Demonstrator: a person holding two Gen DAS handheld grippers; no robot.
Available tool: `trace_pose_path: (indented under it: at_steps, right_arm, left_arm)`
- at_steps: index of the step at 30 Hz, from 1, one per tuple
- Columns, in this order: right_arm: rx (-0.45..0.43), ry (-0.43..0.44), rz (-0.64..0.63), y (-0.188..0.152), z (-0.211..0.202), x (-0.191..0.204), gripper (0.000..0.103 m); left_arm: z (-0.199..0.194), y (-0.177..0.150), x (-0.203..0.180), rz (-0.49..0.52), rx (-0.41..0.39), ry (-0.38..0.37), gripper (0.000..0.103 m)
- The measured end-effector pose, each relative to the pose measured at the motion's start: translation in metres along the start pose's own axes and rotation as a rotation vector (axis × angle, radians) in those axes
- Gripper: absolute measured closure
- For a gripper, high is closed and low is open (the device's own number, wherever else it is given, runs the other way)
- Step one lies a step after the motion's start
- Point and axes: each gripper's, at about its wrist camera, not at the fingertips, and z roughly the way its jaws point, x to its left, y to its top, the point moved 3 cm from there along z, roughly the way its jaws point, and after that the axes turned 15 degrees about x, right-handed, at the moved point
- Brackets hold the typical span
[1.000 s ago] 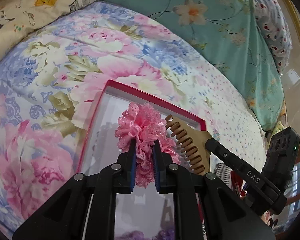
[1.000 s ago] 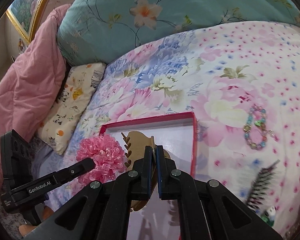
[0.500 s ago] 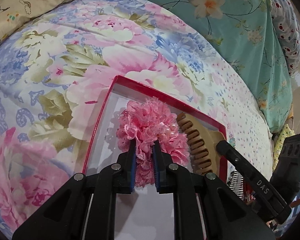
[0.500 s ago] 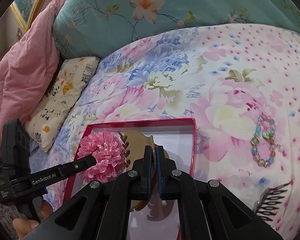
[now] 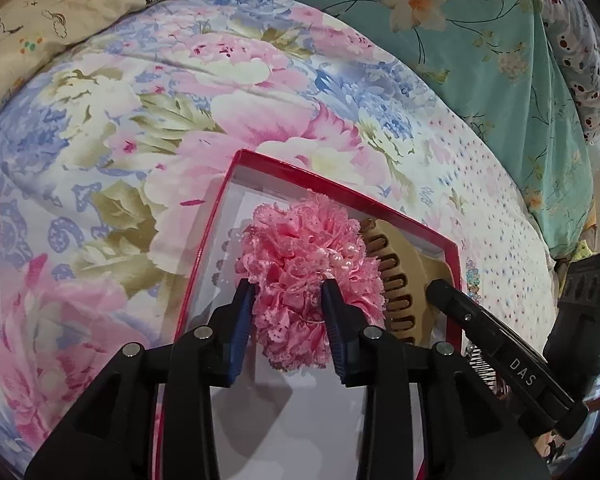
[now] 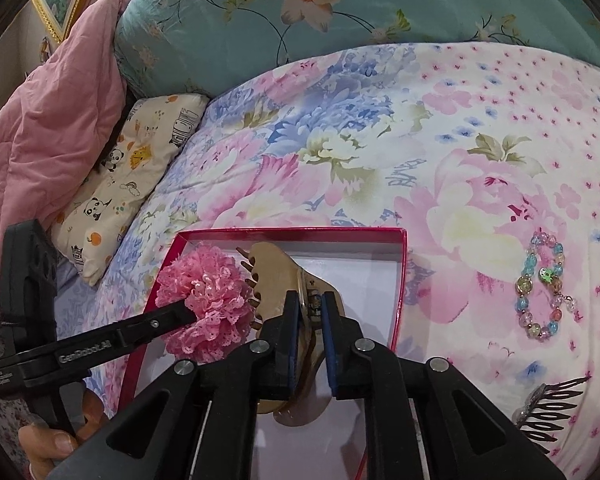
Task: Organize jewelry
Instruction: 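Carry both clips into the tray and open both grippers, then grasp the black comb with the left gripper while the right gripper grasps the red velvet bow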
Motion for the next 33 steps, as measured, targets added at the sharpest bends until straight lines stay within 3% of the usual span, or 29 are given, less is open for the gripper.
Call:
trace_pose_path:
  at_steps: [2,15,20,23,33]
  right_arm:
    - [0.013,0.014,0.016,0.0,0.001,-0.003,0.067]
    - [-0.027,0.069,0.036,-0.034,-0.052,-0.007,0.061]
    - [-0.039,0.073,0.074,-0.058,-0.08,-0.024,0.059]
    - [-0.042,0.065,0.093,-0.075,-0.096,-0.037,0.052]
    - [-0.073,-0.006,0.196,-0.131,-0.148,-0.092,0.052]
  left_arm:
    - [-0.003,-0.002,-0.001,0.005,-0.004,0.003,0.061]
    - [-0.037,-0.038,-0.021,0.037,-0.041,-0.017,0.061]
    - [-0.048,-0.056,-0.041,0.07,-0.037,-0.035,0.061]
    - [-0.053,-0.069,-0.049,0.087,-0.041,-0.049,0.049]
    - [-0.056,-0.097,-0.075,0.134,-0.018,-0.072,0.049]
